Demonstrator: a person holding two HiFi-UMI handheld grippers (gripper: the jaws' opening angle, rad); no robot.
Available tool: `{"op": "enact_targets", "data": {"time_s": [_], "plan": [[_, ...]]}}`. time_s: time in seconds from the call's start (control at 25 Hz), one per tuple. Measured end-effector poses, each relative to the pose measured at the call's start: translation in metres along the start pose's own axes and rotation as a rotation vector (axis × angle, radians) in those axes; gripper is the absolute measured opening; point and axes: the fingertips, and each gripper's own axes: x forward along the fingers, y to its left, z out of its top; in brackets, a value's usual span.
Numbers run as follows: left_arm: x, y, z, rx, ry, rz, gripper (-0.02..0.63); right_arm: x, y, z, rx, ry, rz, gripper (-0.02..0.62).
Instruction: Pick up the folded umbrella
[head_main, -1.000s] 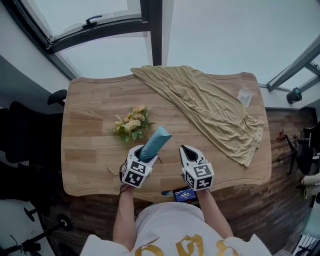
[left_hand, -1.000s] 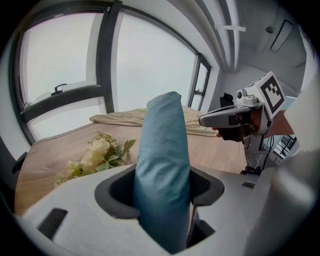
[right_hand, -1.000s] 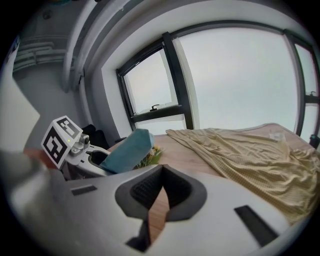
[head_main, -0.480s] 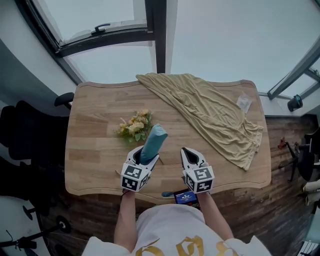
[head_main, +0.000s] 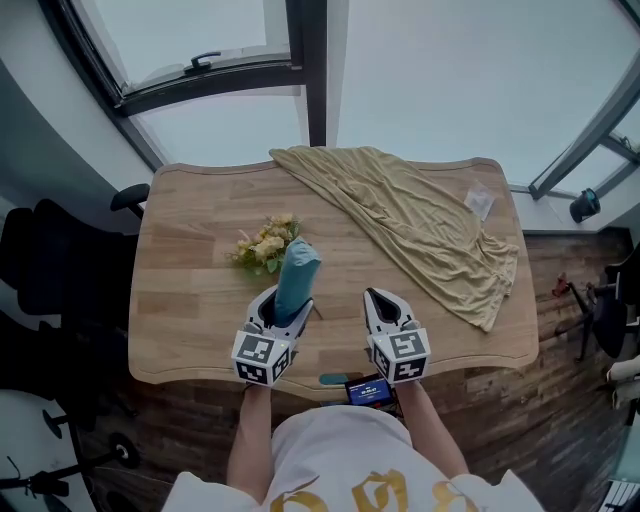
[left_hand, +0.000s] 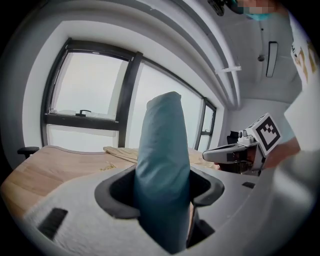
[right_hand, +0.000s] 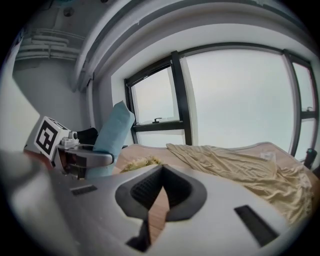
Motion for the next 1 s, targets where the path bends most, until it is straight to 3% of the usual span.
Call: {"op": "enact_targets", "data": {"time_s": [1.0], "plan": [[-0.081,-0.05,0.06,0.005,-0.271,0.02,0.278,-0.065,0.036,0.035,-0.082,-0.164,-0.002,0.011]]}}
